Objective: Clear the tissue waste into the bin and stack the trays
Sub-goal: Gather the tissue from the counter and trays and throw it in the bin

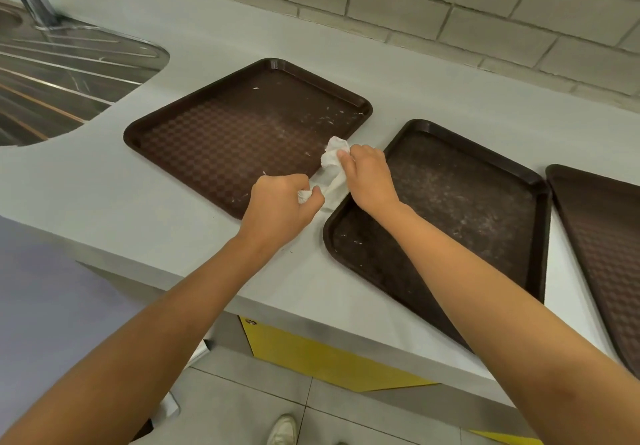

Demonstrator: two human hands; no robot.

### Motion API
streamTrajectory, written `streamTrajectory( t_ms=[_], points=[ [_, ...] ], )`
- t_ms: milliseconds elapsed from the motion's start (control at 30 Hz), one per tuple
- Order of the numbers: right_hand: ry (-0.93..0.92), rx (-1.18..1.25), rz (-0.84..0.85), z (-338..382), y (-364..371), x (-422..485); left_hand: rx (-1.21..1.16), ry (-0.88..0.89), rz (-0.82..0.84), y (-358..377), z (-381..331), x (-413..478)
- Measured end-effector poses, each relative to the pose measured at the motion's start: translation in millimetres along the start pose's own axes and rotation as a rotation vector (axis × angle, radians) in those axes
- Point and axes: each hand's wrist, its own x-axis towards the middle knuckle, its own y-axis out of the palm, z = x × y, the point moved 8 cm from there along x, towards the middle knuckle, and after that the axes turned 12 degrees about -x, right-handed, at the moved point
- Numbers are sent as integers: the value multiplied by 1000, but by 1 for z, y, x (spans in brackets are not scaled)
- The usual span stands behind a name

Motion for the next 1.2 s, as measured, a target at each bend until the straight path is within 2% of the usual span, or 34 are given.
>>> streamTrajectory(
  t_ms=[133, 333, 933, 1200],
  points=[
    [97, 159, -32, -11, -11, -5, -16, -32, 16, 9, -3, 4],
    [333, 441, -65, -37, -20, -18, -67, 33, -13, 16, -24, 9],
    [465, 415, -108, -112, -72, -107, -331, 99, 143, 88, -97, -27],
    [496, 393, -167, -160, -118, -168, -380, 165, 239, 132, -159, -63]
  ],
)
